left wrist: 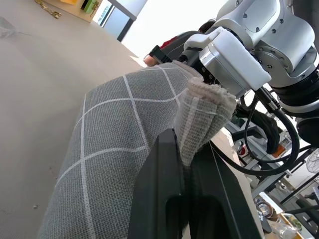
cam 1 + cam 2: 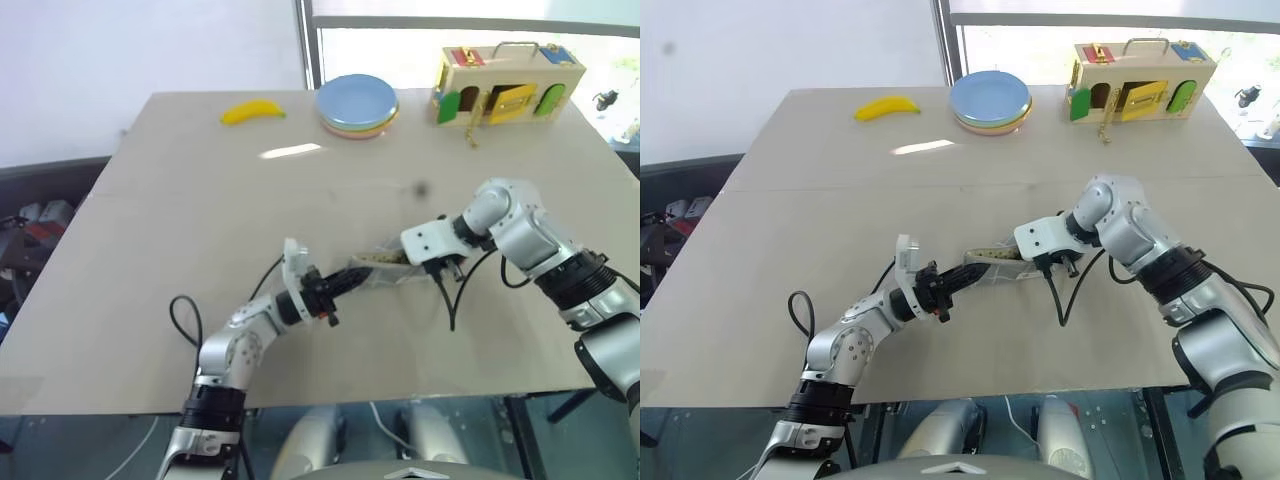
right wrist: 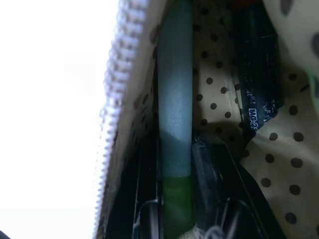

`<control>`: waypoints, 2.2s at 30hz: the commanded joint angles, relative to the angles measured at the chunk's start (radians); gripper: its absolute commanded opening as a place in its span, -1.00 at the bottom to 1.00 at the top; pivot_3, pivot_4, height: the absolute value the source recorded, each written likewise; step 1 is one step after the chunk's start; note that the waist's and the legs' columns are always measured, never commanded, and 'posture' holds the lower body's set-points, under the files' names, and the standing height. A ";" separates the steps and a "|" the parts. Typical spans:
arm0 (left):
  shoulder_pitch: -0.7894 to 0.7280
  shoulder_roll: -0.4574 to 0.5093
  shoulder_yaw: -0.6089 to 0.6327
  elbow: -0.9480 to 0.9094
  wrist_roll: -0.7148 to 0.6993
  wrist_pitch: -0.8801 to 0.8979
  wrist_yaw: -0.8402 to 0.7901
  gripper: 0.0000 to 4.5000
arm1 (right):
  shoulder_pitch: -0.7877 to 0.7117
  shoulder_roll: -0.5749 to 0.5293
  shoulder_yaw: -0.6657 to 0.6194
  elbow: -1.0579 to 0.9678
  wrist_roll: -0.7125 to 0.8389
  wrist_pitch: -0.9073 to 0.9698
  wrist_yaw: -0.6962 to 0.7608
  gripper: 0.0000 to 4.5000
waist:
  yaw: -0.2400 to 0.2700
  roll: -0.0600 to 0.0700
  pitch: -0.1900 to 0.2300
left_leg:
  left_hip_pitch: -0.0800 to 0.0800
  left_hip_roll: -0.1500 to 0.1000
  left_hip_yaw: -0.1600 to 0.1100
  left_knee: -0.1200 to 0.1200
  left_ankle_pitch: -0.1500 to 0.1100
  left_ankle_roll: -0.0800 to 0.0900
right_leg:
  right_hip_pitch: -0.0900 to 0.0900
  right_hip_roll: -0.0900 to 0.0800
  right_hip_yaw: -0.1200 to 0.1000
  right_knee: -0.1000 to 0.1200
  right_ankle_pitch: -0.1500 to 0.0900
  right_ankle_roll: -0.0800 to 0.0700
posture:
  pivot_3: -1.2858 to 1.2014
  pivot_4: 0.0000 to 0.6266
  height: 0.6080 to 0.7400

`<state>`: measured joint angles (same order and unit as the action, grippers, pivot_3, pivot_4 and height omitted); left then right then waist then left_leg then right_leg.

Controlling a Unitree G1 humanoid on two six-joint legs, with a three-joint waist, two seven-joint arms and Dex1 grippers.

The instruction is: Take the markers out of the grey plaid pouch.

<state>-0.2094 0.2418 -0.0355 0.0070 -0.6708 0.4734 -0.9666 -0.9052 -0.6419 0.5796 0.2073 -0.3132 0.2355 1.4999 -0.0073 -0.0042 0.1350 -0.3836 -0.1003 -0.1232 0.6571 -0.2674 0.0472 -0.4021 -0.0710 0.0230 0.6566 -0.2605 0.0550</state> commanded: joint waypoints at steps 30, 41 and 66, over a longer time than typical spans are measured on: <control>-0.004 0.024 0.002 -0.045 0.007 -0.018 -0.038 -1.00 | 0.218 -0.150 -0.333 -0.451 0.377 0.210 -0.128 -0.88 | 0.000 0.000 0.001 | -0.013 0.000 0.000 0.001 0.000 0.000 | -0.011 0.000 0.000 0.001 0.000 0.000 | 0.03 -0.52 1.00; -0.046 0.028 0.016 -0.054 -0.010 0.002 -0.036 -1.00 | 0.217 -0.206 -0.227 -0.297 0.173 -0.089 -0.228 -0.88 | -0.001 0.000 0.001 | -0.013 0.000 0.000 0.003 0.000 0.000 | -0.011 0.000 0.000 0.002 0.000 0.000 | 0.03 -0.52 1.00; -0.052 0.031 0.034 -0.023 -0.011 -0.014 -0.081 -1.00 | 0.181 -0.149 -0.587 -0.464 0.730 0.195 -0.296 -0.88 | 0.001 0.000 0.001 | -0.013 0.000 0.000 0.004 0.000 0.000 | -0.011 0.000 0.000 0.002 0.000 0.000 | 0.03 -0.52 1.00</control>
<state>-0.2529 0.2755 -0.0081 -0.0049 -0.6622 0.4712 -1.0288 -0.6898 -0.7883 0.0558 -0.2179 0.3544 0.3862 1.2270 -0.0066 -0.0039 0.1360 -0.3970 -0.1002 -0.1230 0.6608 -0.2670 0.0473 -0.4131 -0.0712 0.0231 0.6590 -0.2604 0.0550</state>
